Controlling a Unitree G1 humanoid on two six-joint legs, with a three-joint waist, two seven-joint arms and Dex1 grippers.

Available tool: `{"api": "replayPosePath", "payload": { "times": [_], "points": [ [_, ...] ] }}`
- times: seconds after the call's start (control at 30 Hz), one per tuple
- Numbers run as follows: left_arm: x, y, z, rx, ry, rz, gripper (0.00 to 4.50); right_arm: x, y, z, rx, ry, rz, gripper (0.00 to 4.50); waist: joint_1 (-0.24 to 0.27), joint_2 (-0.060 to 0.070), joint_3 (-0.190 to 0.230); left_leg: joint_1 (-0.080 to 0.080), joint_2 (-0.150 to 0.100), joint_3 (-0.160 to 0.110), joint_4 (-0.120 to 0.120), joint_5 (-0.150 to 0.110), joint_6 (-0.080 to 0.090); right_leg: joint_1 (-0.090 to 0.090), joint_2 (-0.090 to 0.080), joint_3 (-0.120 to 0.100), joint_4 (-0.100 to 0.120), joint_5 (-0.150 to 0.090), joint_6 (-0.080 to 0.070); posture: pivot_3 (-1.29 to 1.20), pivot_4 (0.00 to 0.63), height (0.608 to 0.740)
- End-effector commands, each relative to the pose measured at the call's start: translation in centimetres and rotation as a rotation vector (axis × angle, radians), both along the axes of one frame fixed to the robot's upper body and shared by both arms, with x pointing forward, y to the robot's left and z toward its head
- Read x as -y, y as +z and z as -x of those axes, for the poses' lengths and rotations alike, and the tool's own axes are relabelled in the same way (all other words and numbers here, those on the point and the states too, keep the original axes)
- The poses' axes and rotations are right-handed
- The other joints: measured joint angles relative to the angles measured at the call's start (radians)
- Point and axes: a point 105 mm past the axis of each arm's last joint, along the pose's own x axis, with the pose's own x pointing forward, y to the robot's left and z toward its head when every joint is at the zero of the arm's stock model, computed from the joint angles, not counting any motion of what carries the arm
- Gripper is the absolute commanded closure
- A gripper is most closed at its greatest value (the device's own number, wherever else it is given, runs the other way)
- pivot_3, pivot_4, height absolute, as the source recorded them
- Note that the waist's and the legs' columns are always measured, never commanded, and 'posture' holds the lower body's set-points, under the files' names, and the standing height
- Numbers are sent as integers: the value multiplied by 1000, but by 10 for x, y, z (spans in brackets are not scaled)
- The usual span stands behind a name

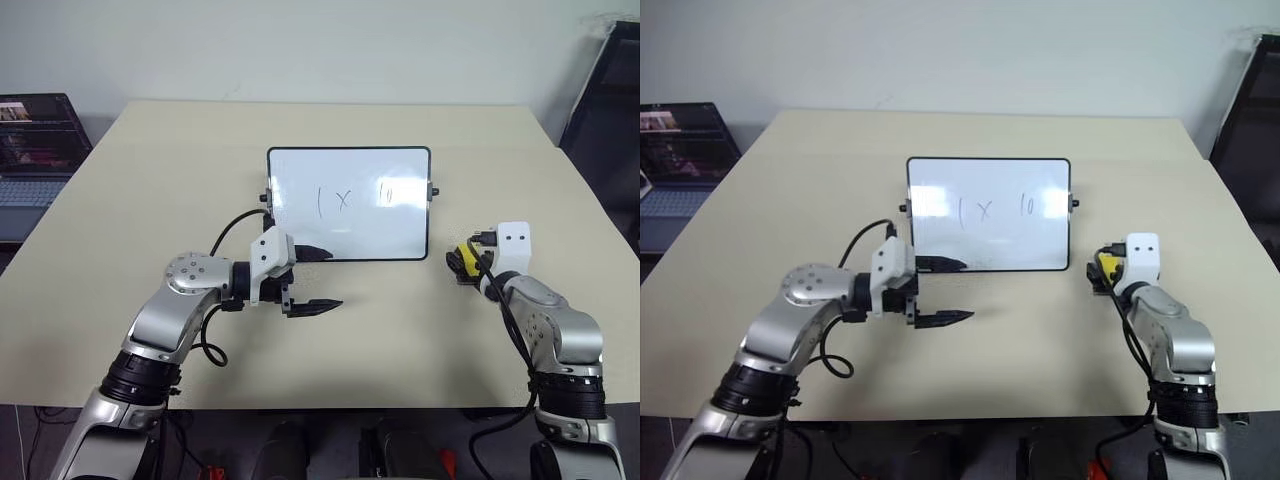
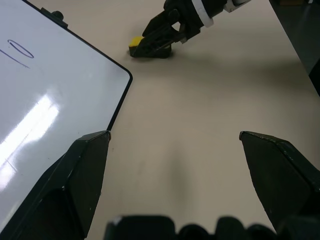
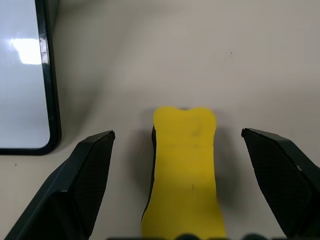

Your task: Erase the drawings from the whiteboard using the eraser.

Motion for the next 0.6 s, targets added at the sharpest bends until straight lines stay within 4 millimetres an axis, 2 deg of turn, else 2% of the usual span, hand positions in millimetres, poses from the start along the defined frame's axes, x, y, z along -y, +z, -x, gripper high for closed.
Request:
{"api": "replayPosePath", "payload": {
  "times": [0.03,0.17,0.2,0.27,0.5,0.53,0.6],
  "points": [
    [7,12,4,53,-22,11,0,7,15,-5,66,-29,0,31,0,0,0,0,0,0,0,0,0,0,0,0,0,0,0,0,150,740],
    [9,17,5,57,-19,10,0,10,13,-7,63,-39,9,31,0,0,0,0,0,0,0,0,0,0,0,0,0,0,0,0,150,740],
    [9,18,5,57,-18,10,0,10,12,-7,60,-40,10,203,0,0,0,0,0,0,0,0,0,0,0,0,0,0,0,0,150,740],
    [10,20,6,57,-18,9,0,10,10,-8,53,-42,14,619,0,0,0,0,0,0,0,0,0,0,0,0,0,0,0,0,150,740],
    [15,26,8,52,-10,8,0,10,6,-8,35,-44,15,3142,0,0,0,0,0,0,0,0,0,0,0,0,0,0,0,0,150,740],
    [15,27,8,50,-8,9,0,10,5,-8,34,-43,16,3380,0,0,0,0,0,0,0,0,0,0,0,0,0,0,0,0,150,740],
    [15,27,8,45,-1,12,0,9,6,-8,34,-43,16,3419,0,0,0,0,0,0,0,0,0,0,0,0,0,0,0,0,150,740]
  ]
}}
